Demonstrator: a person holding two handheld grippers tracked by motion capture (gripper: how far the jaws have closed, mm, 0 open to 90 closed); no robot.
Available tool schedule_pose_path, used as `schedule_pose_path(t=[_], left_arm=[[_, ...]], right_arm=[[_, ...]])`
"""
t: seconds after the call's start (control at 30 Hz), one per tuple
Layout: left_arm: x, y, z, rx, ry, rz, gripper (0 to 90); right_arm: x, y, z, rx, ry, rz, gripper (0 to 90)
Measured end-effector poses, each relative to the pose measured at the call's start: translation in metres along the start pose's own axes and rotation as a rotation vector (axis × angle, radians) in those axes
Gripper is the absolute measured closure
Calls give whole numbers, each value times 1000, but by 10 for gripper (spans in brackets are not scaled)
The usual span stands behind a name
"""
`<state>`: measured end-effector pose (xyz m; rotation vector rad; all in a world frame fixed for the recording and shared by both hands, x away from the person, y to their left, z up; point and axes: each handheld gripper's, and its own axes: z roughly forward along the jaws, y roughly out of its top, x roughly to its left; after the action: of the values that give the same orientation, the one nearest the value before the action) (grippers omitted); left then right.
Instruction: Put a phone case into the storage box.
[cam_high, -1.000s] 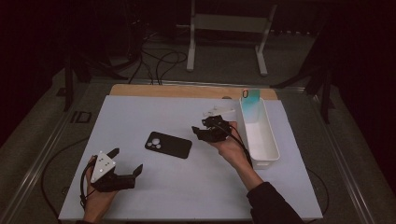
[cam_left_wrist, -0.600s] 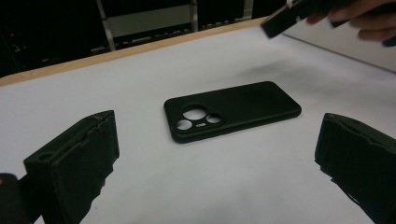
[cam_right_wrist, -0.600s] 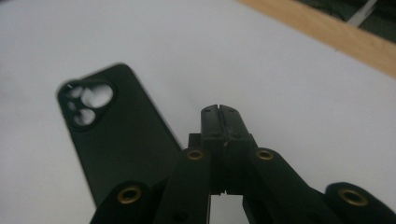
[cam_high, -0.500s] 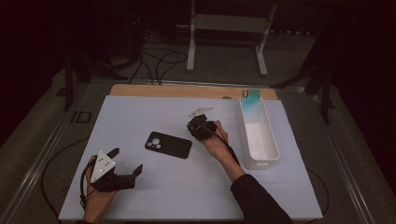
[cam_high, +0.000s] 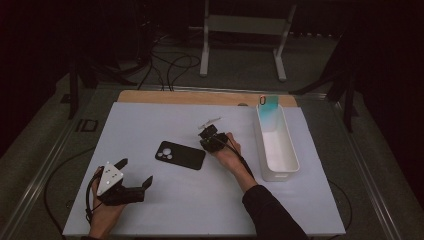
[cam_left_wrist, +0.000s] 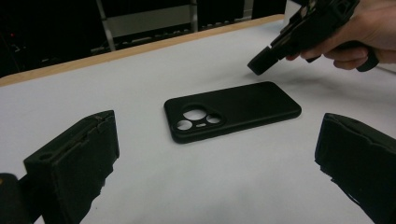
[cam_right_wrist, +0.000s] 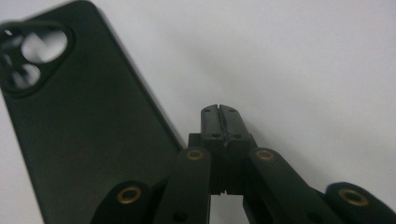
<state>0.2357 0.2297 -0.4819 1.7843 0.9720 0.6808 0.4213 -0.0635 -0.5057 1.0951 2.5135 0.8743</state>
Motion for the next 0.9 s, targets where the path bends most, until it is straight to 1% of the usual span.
schedule_pose_path(t=[0.03,0.13,0.23,0.37,0.5,0.57,0.6,0.63,0.67,0.7,0.77,0.83,0.9], left_arm=[[0,0,0,0,-1,0,3],[0,0,0,-1,-1,-2,3],[0,0,0,-2,0,-3,3],[1,0,-1,-2,0,-2,3],[0,0,0,-1,0,-1,3],[0,0,0,0,0,0,3],[0,0,0,0,0,0,3],[0,0,0,0,0,0,3],[0,0,0,1,0,1,3],[0,0,0,1,1,1,3],[0,0,0,2,1,1,3],[0,0,0,1,1,1,3],[0,0,-1,0,2,-1,3]], right_arm=[[0,-1,1,8,-1,4,900],[-1,-3,4,23,16,9,900],[2,-5,5,40,23,-10,900],[8,-9,1,56,55,-33,900],[21,-14,-5,70,92,-83,900],[29,-17,-7,68,108,-100,900],[29,-17,-7,68,108,-100,900],[33,-18,-8,67,115,-105,900],[38,-19,-9,66,122,-123,900],[42,-20,-10,65,124,-136,900],[45,-21,-10,66,109,-177,900],[44,-20,-10,68,109,-173,900],[43,-21,-10,68,119,-154,898]])
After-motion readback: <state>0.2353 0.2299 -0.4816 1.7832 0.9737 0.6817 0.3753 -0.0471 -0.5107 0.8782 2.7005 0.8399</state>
